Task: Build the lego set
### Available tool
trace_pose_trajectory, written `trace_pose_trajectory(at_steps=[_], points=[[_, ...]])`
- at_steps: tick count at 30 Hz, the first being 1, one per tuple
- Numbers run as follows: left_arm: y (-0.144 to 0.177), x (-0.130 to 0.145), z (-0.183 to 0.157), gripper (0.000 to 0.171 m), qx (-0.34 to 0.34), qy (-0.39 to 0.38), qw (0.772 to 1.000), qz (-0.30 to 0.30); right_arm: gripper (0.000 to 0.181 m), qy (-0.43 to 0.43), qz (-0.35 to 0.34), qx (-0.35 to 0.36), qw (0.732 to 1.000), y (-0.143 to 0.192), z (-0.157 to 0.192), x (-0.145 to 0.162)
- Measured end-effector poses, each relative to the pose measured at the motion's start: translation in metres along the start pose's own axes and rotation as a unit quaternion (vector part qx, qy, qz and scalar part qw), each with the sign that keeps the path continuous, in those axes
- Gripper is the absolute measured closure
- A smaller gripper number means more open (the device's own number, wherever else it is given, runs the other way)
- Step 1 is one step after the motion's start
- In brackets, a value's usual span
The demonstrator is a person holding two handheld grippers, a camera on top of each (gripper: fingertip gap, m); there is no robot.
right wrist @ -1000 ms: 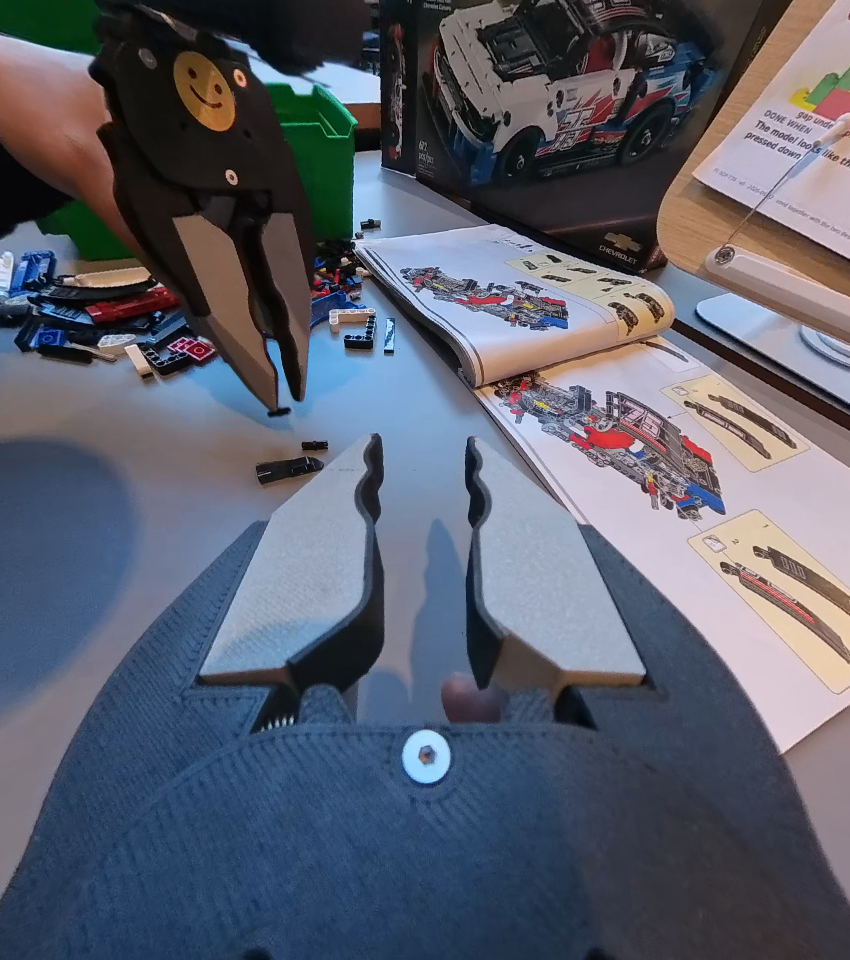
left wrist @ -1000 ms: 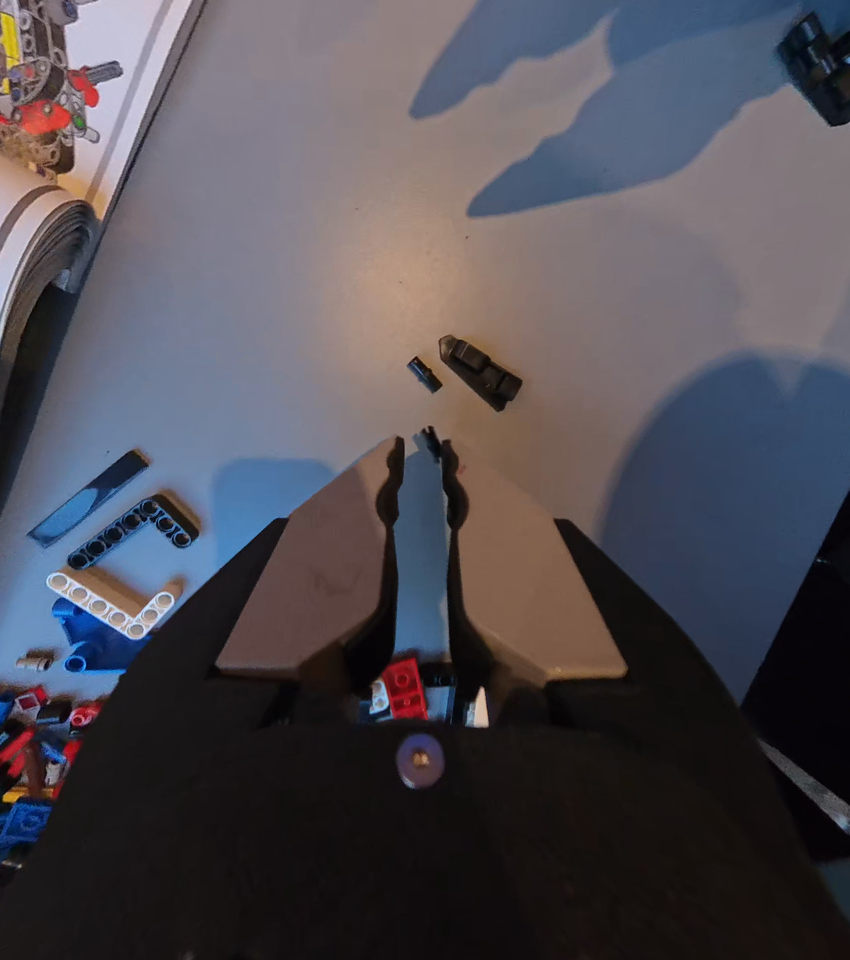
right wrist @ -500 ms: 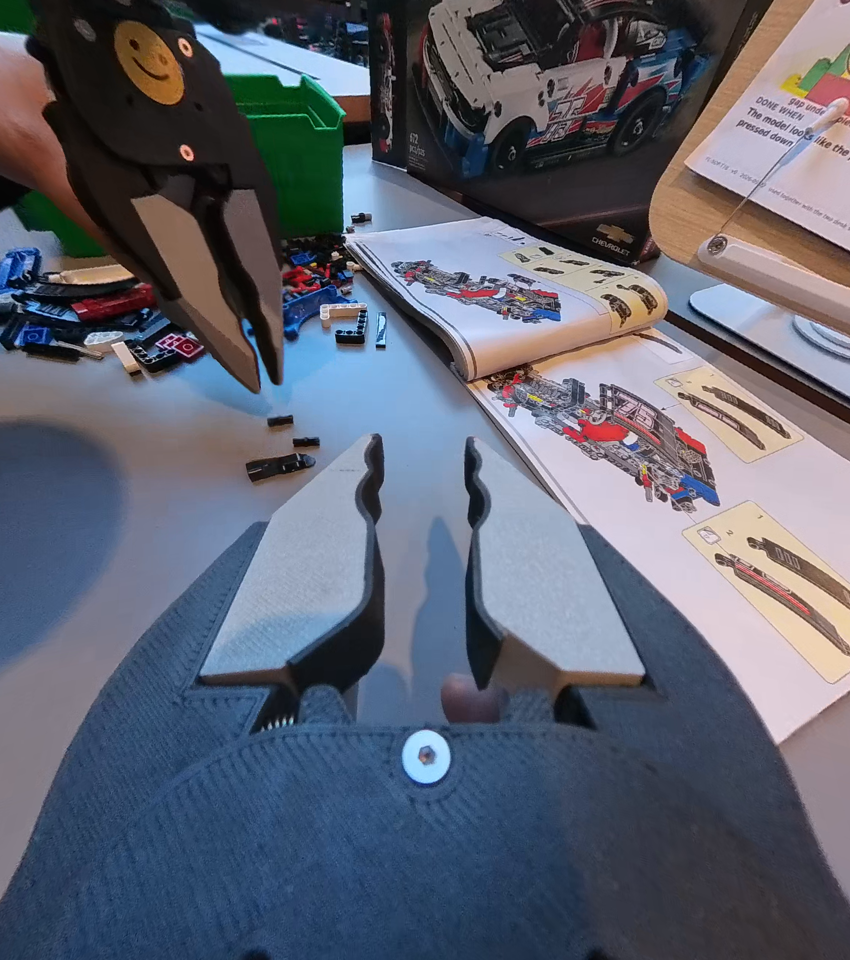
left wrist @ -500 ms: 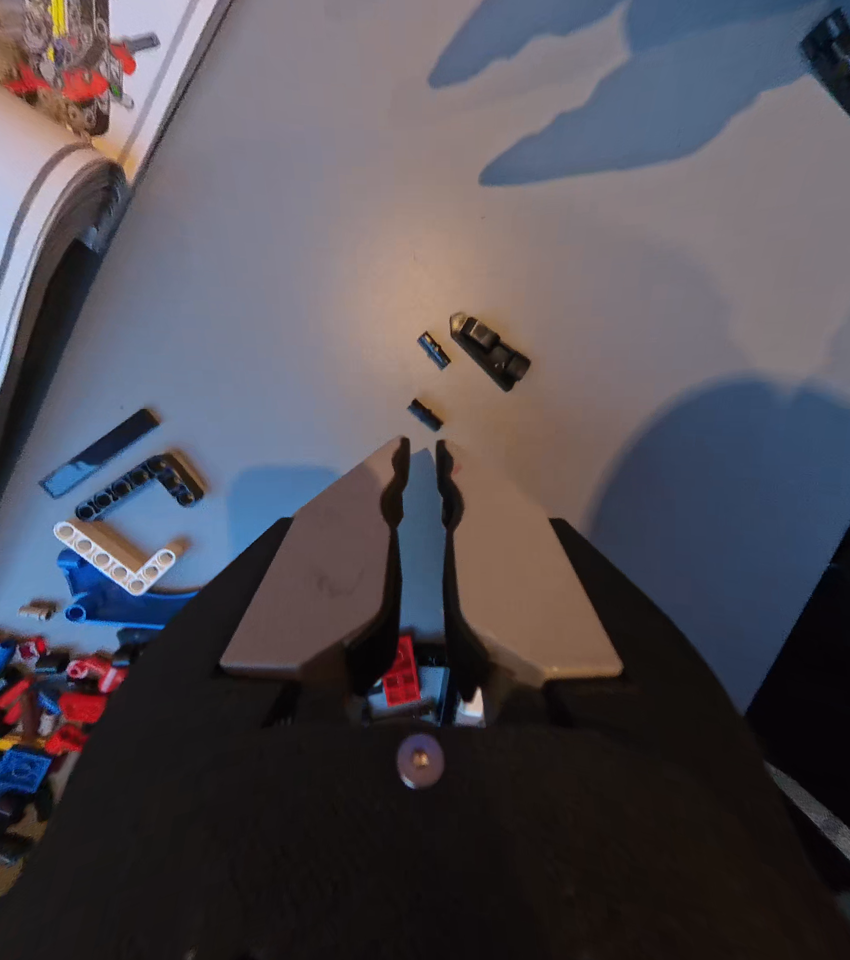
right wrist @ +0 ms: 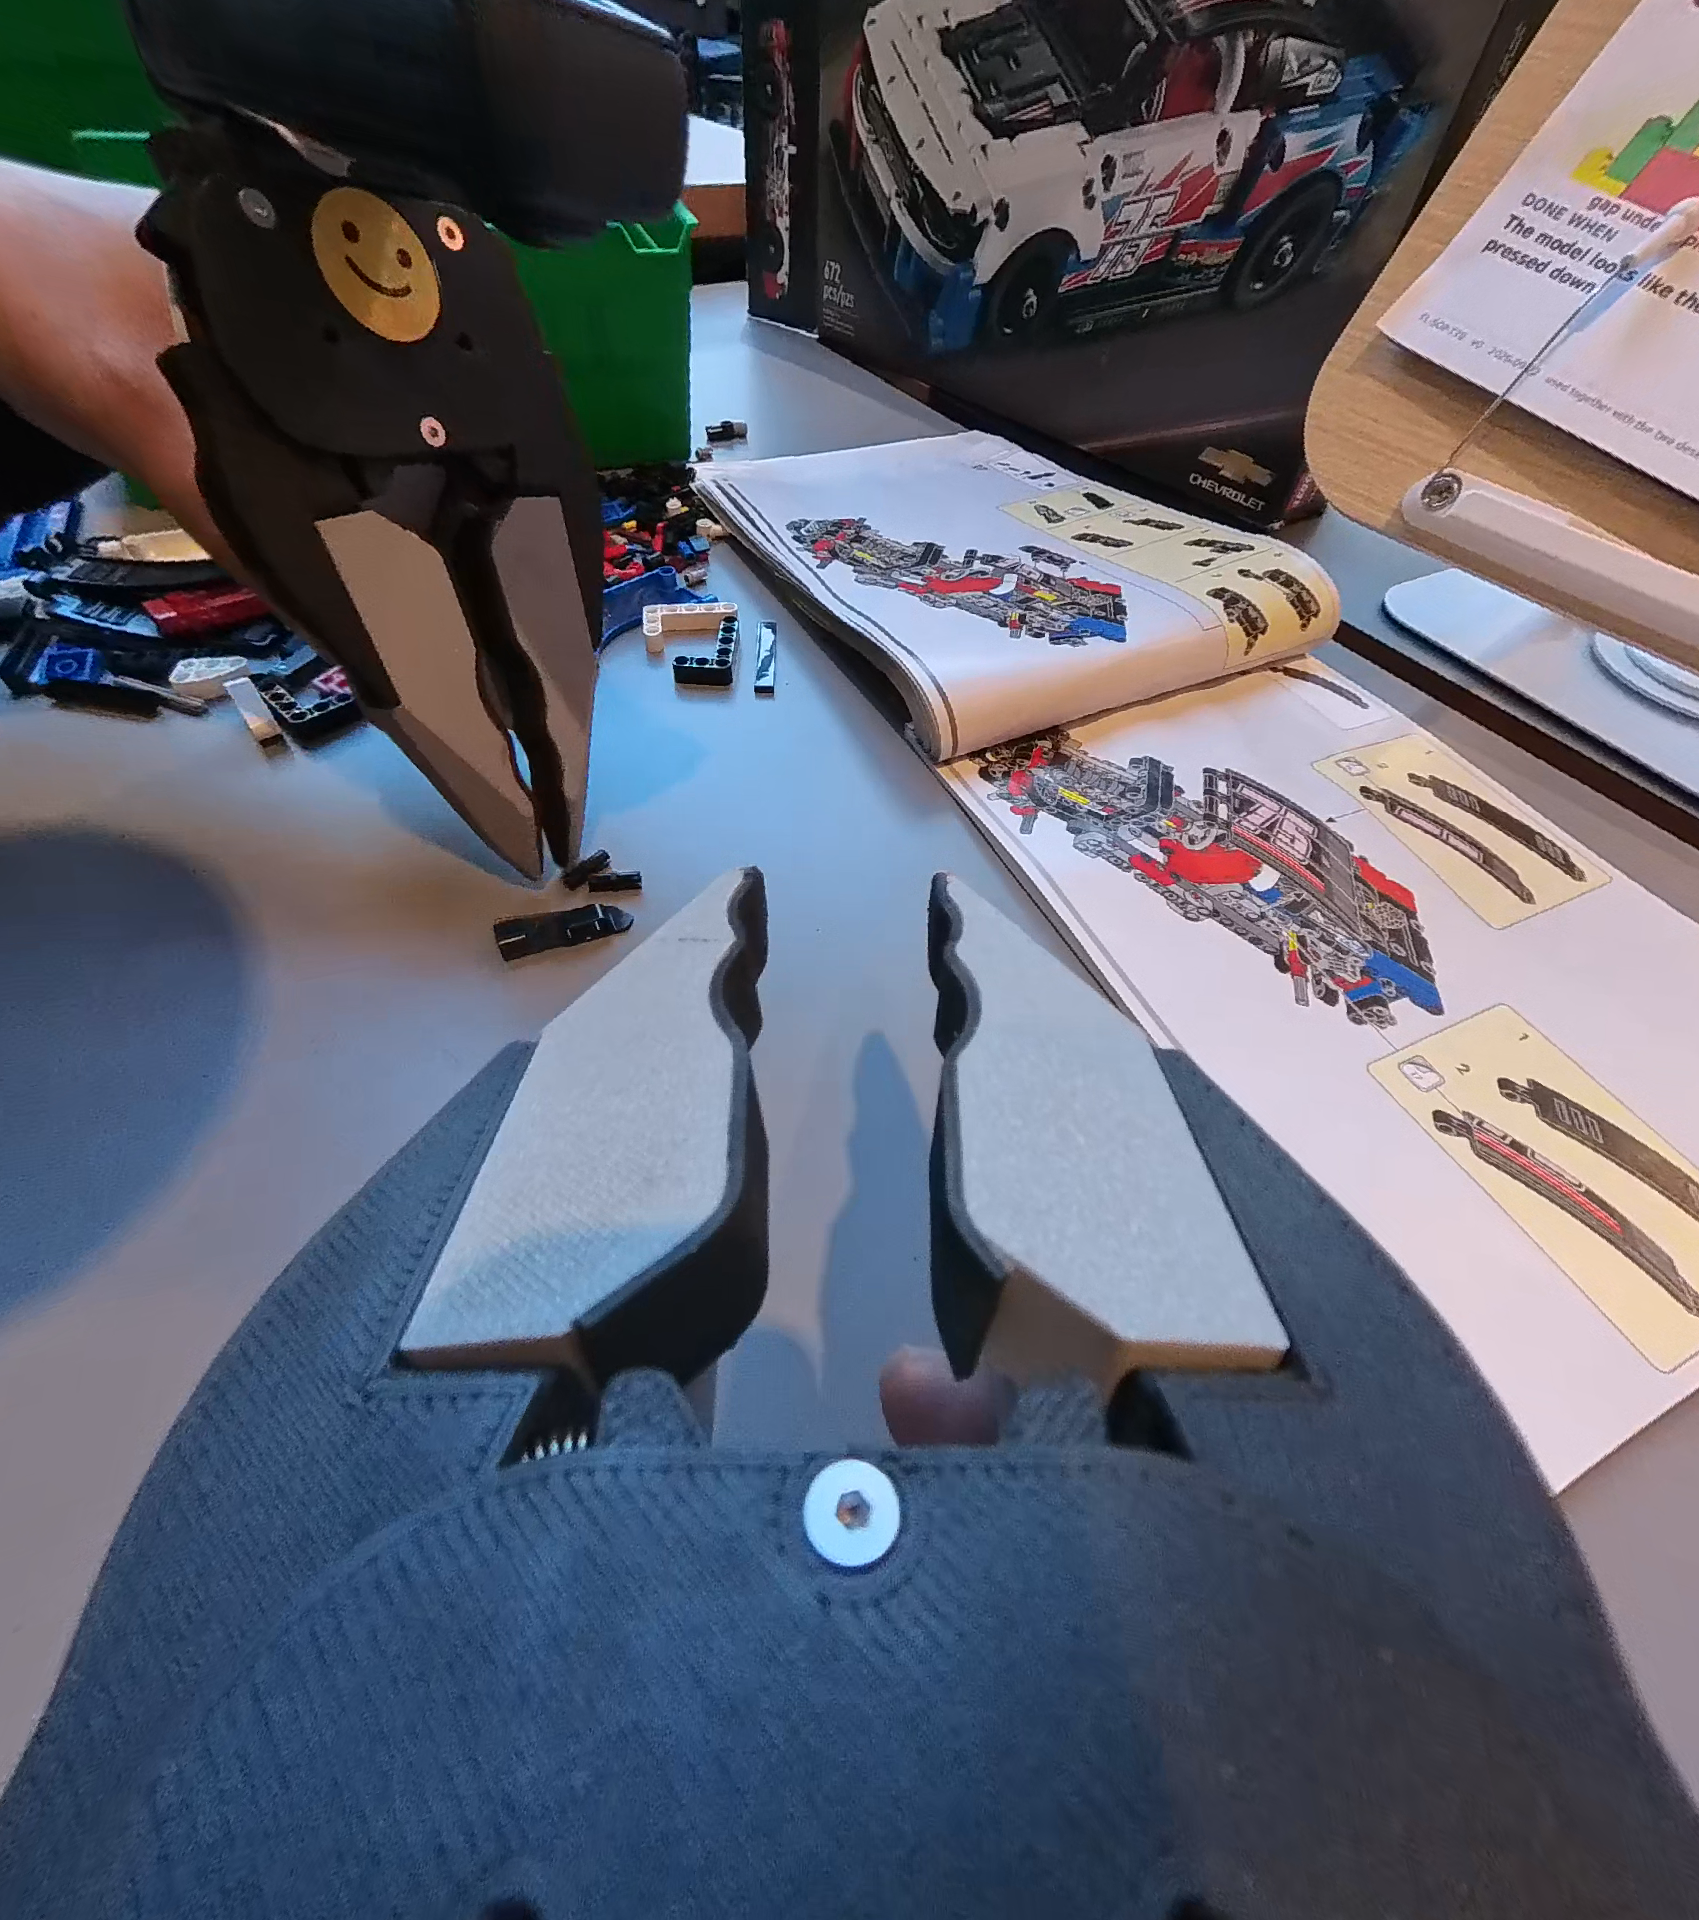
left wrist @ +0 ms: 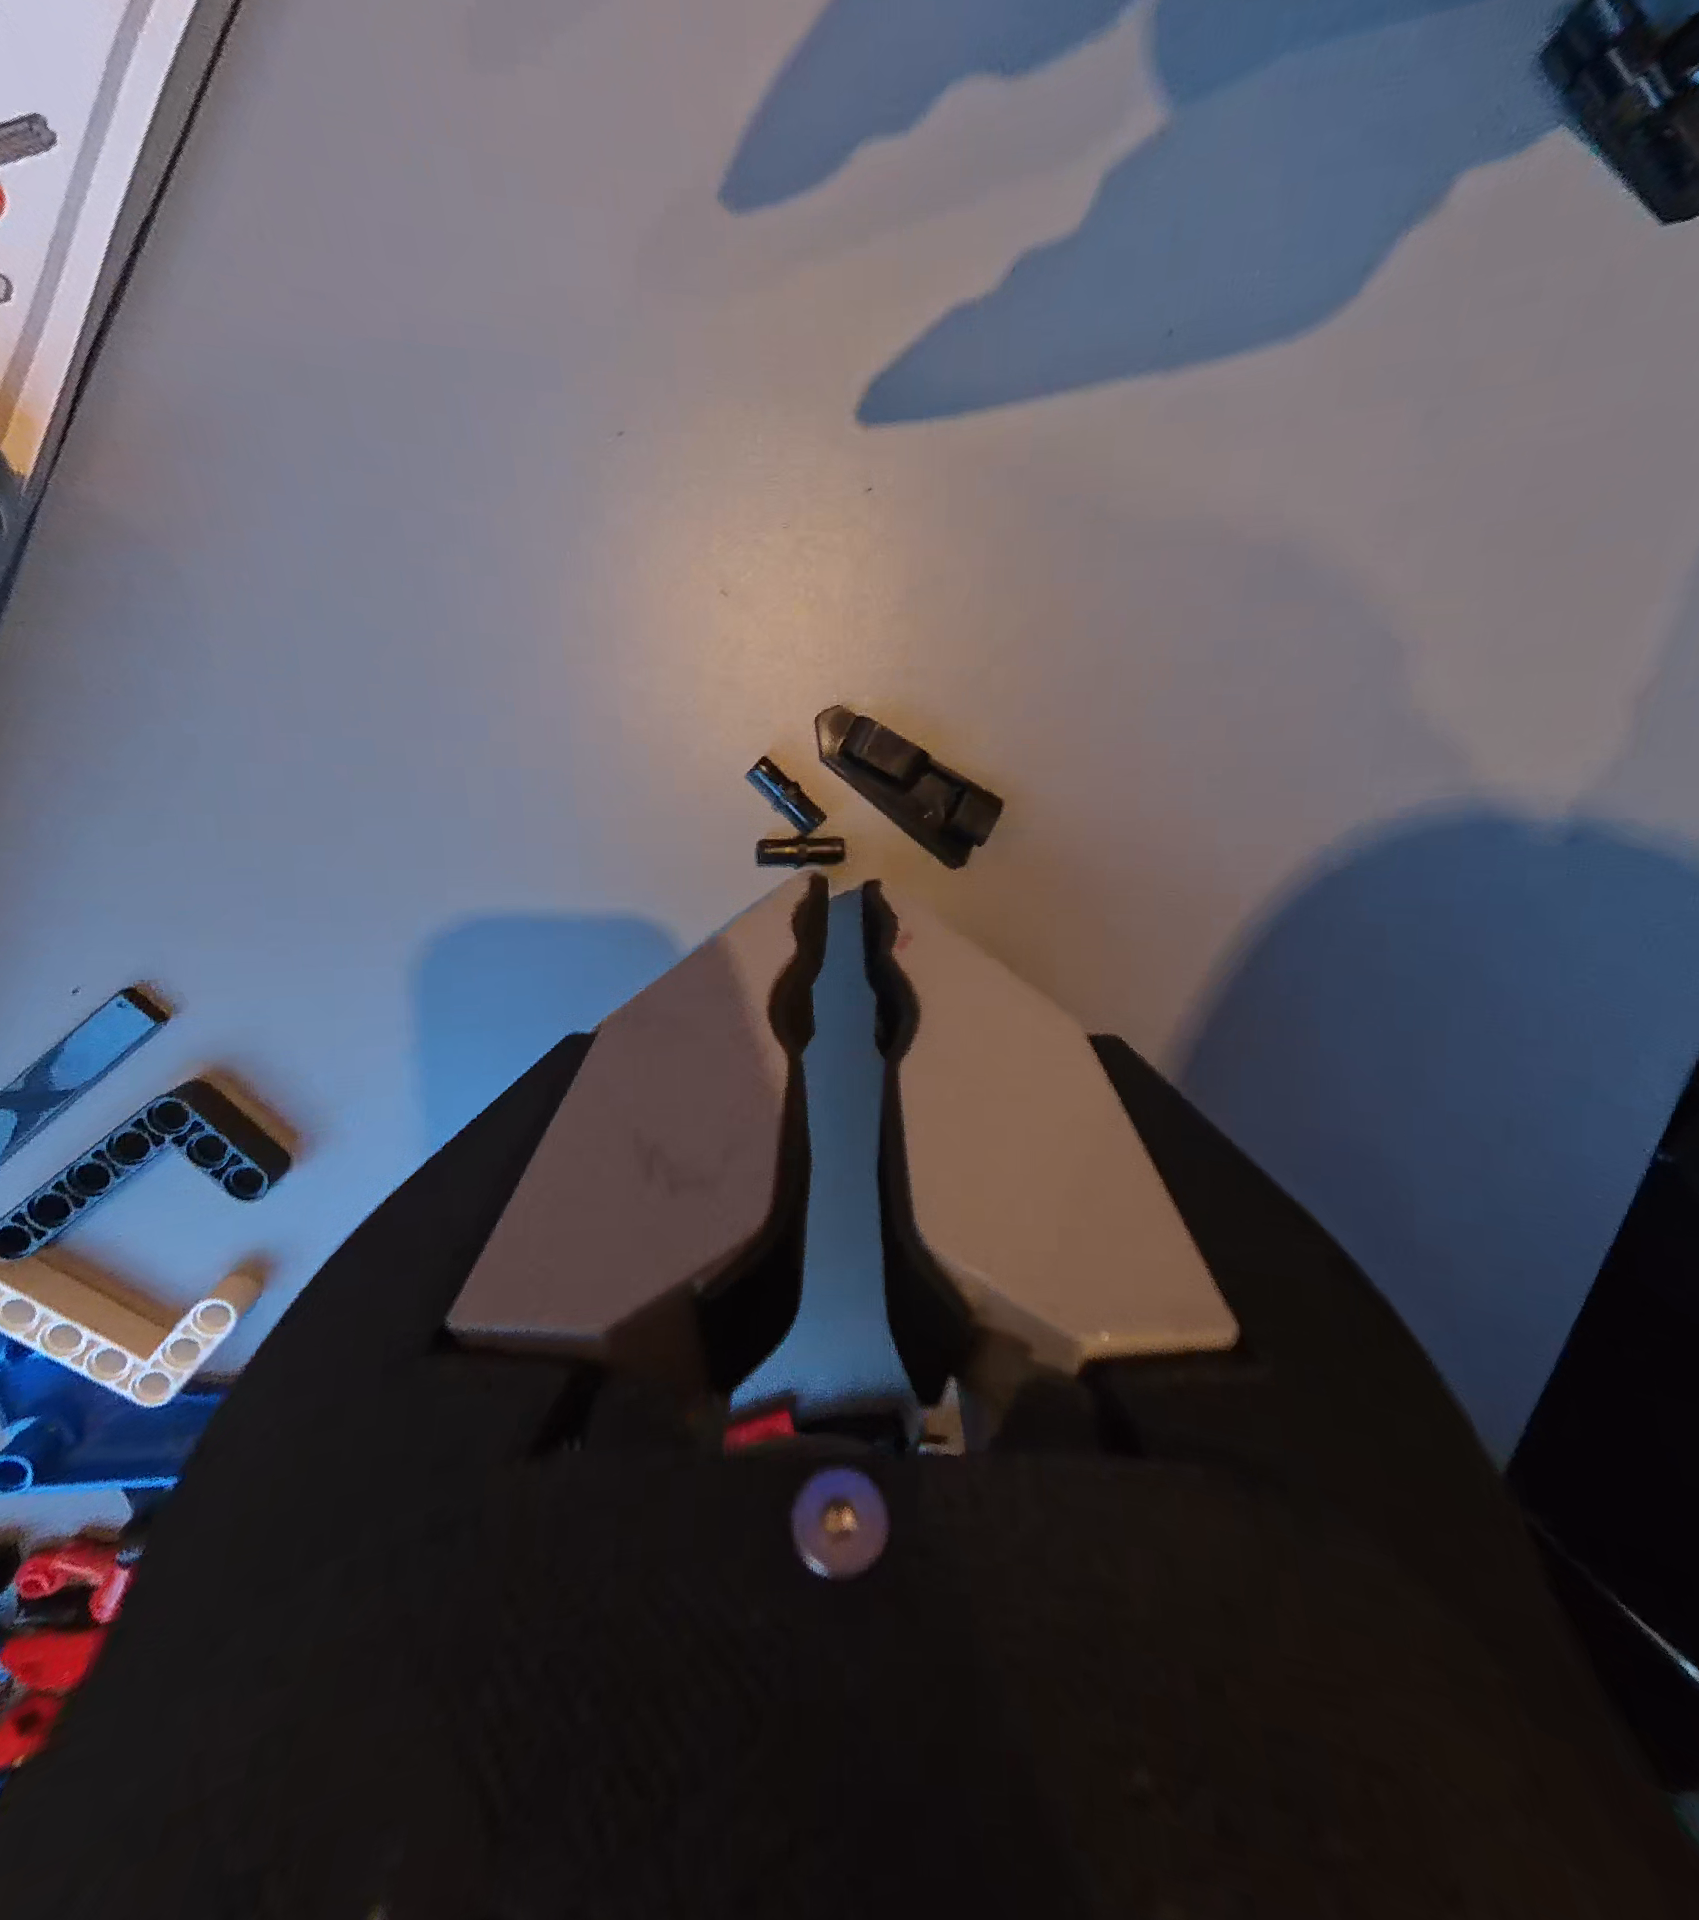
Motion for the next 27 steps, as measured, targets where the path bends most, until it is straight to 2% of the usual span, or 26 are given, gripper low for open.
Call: trace_pose_trajectory(at_steps=[3, 5, 8, 10, 14, 18, 23, 25, 27], points=[[0.007, 0.009, -0.005, 0.164, -0.018, 0.018, 0.999, -0.023, 0.153, 0.002, 0.0, 0.001, 1.0, 0.001, 0.0, 0.0], [0.017, 0.017, -0.012, 0.162, -0.037, 0.038, 0.996, -0.076, 0.153, -0.001, -0.004, 0.0, 1.0, 0.001, 0.0, -0.001], [0.03, 0.031, -0.019, 0.152, -0.08, 0.07, 0.979, -0.174, 0.153, -0.004, -0.009, 0.0, 1.0, 0.001, 0.0, -0.002], [0.036, 0.041, -0.022, 0.144, -0.111, 0.085, 0.965, -0.221, 0.153, -0.002, -0.014, -0.001, 1.0, 0.001, 0.001, -0.003], [0.045, 0.053, -0.032, 0.131, -0.127, 0.084, 0.941, -0.302, 0.151, -0.001, -0.016, -0.002, 1.0, 0.001, 0.002, -0.006], [0.053, 0.055, -0.04, 0.132, -0.132, 0.081, 0.914, -0.376, 0.15, -0.002, -0.029, 0.023, 0.999, 0.004, -0.004, -0.016], [0.058, 0.048, -0.059, 0.133, -0.129, 0.082, 0.855, -0.496, 0.148, 0.002, -0.025, 0.039, 0.999, -0.003, -0.014, -0.025], [0.054, 0.046, -0.065, 0.133, -0.14, 0.066, 0.847, -0.508, 0.146, 0.004, -0.027, 0.04, 0.999, -0.007, -0.018, -0.028], [0.052, 0.045, -0.069, 0.134, -0.147, 0.046, 0.849, -0.506, 0.146, 0.004, -0.026, 0.038, 0.999, -0.013, -0.022, -0.03]])
Point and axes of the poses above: each gripper's, where its closed fingertips meet, y back along the fingers, x out of its underside, z = x × y across the jaws, the point moved 6 cm from there along y, back along the fingers, and after that the axes turned 7 degrees about z, right-handed, at the moved point
